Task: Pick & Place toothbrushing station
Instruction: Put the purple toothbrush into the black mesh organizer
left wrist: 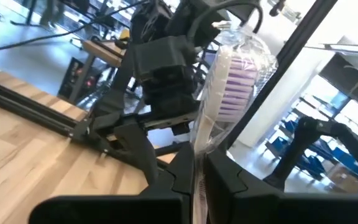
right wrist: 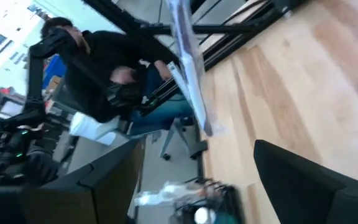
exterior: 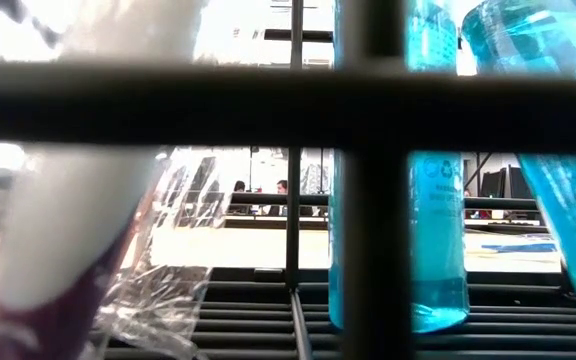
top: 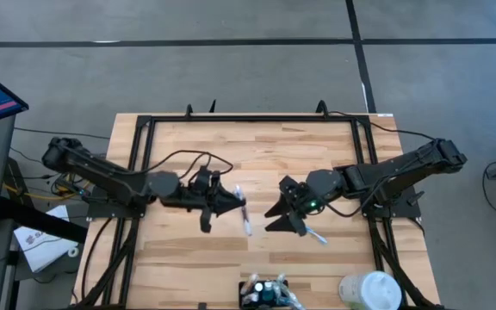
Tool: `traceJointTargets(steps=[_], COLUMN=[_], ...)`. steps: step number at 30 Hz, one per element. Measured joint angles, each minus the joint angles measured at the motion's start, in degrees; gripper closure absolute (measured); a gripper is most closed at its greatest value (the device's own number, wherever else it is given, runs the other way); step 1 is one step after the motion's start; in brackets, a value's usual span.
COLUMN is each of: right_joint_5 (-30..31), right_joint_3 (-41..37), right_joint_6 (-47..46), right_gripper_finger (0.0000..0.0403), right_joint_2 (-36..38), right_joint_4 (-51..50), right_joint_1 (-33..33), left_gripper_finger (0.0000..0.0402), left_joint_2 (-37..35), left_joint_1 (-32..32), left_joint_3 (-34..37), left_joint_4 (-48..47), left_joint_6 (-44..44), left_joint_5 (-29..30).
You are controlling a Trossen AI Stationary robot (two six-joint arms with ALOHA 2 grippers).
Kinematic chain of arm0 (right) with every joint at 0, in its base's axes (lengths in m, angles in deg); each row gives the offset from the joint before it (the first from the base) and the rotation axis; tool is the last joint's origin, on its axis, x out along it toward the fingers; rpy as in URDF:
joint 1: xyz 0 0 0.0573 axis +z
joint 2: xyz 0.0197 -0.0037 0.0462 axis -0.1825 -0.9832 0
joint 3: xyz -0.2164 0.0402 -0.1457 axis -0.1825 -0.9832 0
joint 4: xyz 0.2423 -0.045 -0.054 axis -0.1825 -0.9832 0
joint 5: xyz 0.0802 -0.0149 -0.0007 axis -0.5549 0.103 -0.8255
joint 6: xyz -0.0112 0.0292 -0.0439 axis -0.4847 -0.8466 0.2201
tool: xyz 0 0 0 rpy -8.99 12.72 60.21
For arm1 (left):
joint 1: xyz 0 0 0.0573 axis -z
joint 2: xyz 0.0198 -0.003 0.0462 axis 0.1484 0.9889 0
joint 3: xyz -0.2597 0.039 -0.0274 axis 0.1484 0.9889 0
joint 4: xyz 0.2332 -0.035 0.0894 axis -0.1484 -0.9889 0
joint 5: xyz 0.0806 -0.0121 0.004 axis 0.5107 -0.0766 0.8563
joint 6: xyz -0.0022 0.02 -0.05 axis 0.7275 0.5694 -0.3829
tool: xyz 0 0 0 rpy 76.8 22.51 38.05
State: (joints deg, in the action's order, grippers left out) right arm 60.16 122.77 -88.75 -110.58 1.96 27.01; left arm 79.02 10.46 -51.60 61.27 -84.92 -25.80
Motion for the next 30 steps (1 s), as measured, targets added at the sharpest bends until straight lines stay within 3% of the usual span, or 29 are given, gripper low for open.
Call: traceJointTargets(steps=[6,10,19,23,30], right_joint_5=[-0.8,0.1,12.1,17.8,35.1], right_joint_3=[0.0,0.0,0.0,0.0,3.3], right_joint_6=[-1.0,-0.2,2.7,3.5,6.5], right_gripper_finger=[0.0101,0.0101,0.0101,0.0101,0.0114], right_joint_2=[0.0,0.0,0.0,0.0,0.0], right_joint_4=[0.9,2.9,3.6,5.6,3.6], right_joint_1=[1.9,4.9,14.1,18.8,27.2], left_gripper_finger=[0.0396,0.0396,0.0396,0.0396,0.0396], left_joint_2=[1.0,2.9,14.7,22.0,32.5], left_joint_1=[9.5,16.9,28.7,30.1,31.8], left_joint_3=[0.0,-0.4,-11.7,-19.0,-28.7], left_joint_4=[-0.4,-0.6,-0.4,-0.4,-0.3], left_joint_6=[1.4,1.4,3.0,4.8,8.6], left_joint_5=[12.3,23.8,44.1,46.9,48.4])
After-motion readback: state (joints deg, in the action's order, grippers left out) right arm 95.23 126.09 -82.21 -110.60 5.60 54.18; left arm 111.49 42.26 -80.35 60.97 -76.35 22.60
